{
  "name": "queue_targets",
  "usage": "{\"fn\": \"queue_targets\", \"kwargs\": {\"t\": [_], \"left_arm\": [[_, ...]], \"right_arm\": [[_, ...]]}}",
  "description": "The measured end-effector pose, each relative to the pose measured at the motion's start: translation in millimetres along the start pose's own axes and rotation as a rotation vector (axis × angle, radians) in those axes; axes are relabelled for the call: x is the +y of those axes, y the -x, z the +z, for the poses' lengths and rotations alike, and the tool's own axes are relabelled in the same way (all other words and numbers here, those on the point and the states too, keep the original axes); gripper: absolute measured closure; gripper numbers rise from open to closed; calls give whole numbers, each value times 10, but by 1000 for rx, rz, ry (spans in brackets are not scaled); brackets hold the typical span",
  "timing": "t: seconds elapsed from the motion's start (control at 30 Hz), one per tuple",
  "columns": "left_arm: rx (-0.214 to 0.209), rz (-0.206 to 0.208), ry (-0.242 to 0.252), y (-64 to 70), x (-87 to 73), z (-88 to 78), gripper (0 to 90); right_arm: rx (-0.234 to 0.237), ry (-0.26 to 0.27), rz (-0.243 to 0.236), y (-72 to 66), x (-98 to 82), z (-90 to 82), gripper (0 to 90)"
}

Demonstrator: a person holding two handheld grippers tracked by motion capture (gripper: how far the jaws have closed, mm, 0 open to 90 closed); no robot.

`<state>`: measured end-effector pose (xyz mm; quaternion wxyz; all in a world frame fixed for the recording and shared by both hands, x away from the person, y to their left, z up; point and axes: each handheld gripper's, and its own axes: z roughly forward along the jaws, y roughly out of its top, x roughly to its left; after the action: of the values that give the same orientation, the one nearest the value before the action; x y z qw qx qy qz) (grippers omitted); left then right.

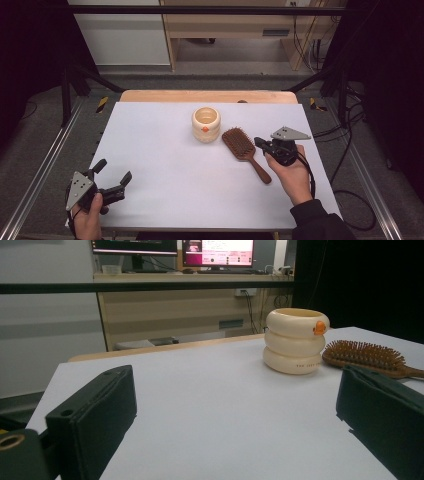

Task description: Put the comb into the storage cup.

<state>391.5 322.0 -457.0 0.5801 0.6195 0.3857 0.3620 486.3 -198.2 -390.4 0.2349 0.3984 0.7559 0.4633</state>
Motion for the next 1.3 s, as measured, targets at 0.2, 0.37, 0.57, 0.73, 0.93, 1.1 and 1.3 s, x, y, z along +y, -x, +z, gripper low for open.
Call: {"fn": "queue_targets", "kwargs": {"t": [0.2,0.37,0.57,0.73,0.93,1.1,1.3], "left_arm": [[-2,-1,0,-1,1,2,27],[-4,5,-1,5,4,0,27],[-4,8,-7,5,3,17,27],[-5,9,-5,13,5,10,27],[-9,12,-7,17,6,17,27],[-10,14,-2,14,12,14,27],[-11,16,-2,16,14,13,27]], "right_arm": [[-8,-27,-2,31,110,115,900],[-8,-38,23,70,159,191,900],[-1,-58,32,86,171,285,900],[-2,-81,37,82,216,380,900],[-8,-117,32,99,257,547,900],[-13,-140,43,115,259,708,900],[-16,-166,50,111,210,871,900]]}}
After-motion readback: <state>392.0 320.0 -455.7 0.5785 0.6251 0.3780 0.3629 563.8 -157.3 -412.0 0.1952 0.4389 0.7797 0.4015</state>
